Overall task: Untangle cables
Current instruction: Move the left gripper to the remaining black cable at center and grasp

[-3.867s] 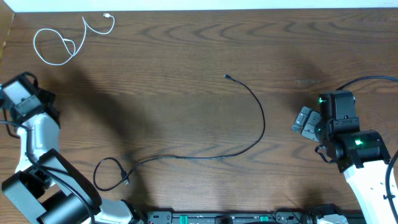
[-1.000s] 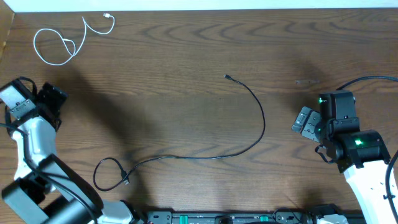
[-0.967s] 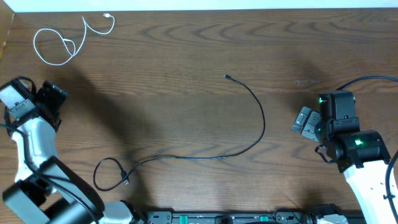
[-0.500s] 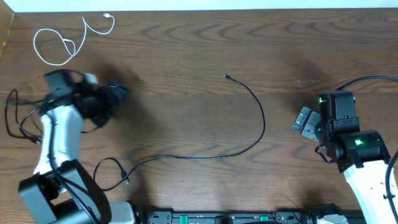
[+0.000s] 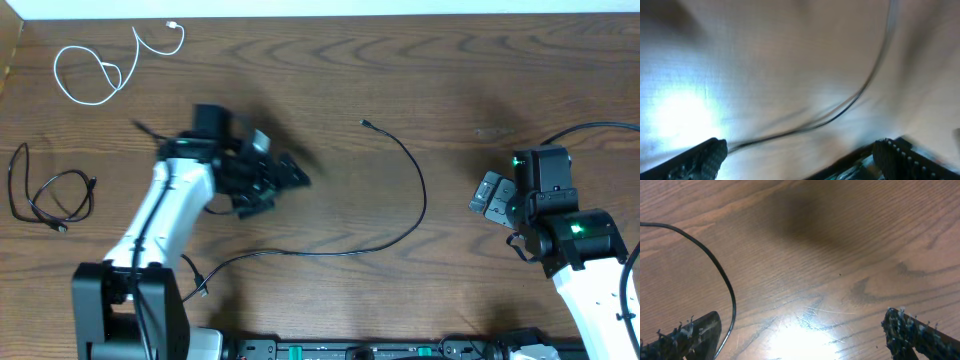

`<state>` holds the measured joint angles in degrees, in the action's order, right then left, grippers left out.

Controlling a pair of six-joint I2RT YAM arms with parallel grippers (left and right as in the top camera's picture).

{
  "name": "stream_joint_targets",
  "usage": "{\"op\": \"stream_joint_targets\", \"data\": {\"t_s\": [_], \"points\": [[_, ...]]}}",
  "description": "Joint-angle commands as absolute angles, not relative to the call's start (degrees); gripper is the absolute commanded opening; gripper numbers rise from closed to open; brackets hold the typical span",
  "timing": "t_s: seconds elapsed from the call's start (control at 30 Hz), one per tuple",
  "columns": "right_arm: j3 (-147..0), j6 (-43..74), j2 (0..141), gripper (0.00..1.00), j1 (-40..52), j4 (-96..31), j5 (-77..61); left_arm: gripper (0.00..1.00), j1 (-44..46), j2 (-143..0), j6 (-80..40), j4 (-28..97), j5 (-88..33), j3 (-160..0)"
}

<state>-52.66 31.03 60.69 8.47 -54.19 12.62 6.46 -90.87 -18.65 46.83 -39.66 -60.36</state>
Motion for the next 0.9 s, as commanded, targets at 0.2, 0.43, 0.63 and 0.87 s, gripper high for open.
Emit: {"op": "stream_joint_targets", "data": {"t_s": [0.2,0.43,0.63,0.87], "points": [[-52.75,31.68,60.34,0.99,8.1,-54.26,13.13,0.98,23.29,-90.76,-18.92,51.37,-9.82,-60.45],[-52.75,31.68,60.34,0.99,8.08,-54.28,13.13,0.85,29.8,-90.96,-13.3,52.45,-5.28,-59.48],[-52.75,31.68,60.34,0.99,8.1,-54.26,13.13,0.85,34.15,-90.98,-9.21,51.13,-6.63,-56.12],[-52.75,31.68,60.34,0.99,8.08,-54.26,13.13,0.85,36.49,-90.98,-8.97,43.72,-6.63,-50.98]]}}
